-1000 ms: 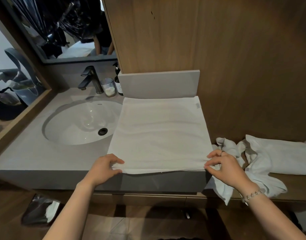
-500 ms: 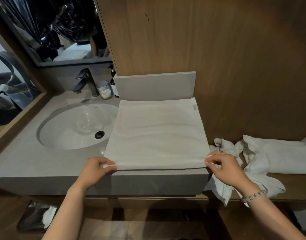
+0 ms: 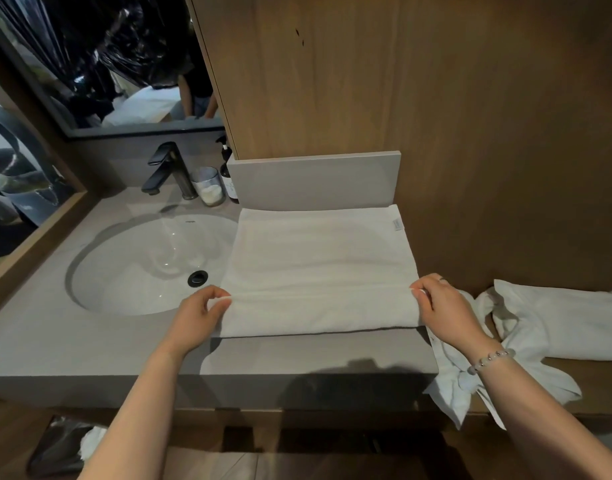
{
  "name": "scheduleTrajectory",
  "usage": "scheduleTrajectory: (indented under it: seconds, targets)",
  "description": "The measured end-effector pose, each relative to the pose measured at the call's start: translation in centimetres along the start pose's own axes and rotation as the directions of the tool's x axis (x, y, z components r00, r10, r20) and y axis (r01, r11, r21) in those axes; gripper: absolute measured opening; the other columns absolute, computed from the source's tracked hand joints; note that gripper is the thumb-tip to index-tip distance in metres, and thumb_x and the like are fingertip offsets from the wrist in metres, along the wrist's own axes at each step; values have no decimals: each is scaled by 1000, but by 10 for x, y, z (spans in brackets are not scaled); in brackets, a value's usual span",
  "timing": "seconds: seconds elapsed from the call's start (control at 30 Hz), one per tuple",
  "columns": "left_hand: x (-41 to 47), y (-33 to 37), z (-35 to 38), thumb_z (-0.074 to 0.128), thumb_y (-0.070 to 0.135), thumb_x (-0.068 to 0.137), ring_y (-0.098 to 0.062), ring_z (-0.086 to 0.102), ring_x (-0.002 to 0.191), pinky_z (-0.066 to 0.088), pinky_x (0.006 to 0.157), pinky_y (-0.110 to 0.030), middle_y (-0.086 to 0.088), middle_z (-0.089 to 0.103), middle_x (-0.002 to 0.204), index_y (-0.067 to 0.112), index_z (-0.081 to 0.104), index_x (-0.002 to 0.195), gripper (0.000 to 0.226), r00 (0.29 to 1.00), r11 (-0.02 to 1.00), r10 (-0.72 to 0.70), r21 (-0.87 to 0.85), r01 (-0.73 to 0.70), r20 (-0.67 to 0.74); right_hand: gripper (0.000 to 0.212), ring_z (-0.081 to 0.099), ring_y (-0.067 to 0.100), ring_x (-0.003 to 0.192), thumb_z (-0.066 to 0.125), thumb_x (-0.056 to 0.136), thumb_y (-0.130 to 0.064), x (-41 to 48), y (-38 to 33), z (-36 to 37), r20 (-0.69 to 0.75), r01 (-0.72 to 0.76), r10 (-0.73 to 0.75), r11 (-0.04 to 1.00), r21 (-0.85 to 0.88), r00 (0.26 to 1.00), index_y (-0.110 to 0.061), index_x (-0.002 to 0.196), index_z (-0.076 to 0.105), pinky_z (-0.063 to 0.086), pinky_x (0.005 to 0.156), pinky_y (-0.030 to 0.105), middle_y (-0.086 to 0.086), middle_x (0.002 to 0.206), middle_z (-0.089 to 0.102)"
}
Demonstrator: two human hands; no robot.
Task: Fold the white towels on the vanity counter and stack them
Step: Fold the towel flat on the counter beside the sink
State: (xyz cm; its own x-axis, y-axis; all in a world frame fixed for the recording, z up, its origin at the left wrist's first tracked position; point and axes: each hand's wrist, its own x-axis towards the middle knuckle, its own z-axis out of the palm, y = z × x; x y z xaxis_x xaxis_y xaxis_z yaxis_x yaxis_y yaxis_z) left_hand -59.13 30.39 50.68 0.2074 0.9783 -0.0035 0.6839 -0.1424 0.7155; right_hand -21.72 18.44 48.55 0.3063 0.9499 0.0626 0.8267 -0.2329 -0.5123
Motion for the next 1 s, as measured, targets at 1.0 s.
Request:
scheduleTrajectory:
  seconds: [1.0]
  targets:
    - [85,-8,39,46,18,96,-21,48,80,36,69,-32,-6,56,101,12,52,96,9,992,968,-77,232,98,-96,28,61,23,85,34,100,-31,71,-8,18,-33,-129,124,965,-229,992,-19,114,55,51,76,32,4,126,46]
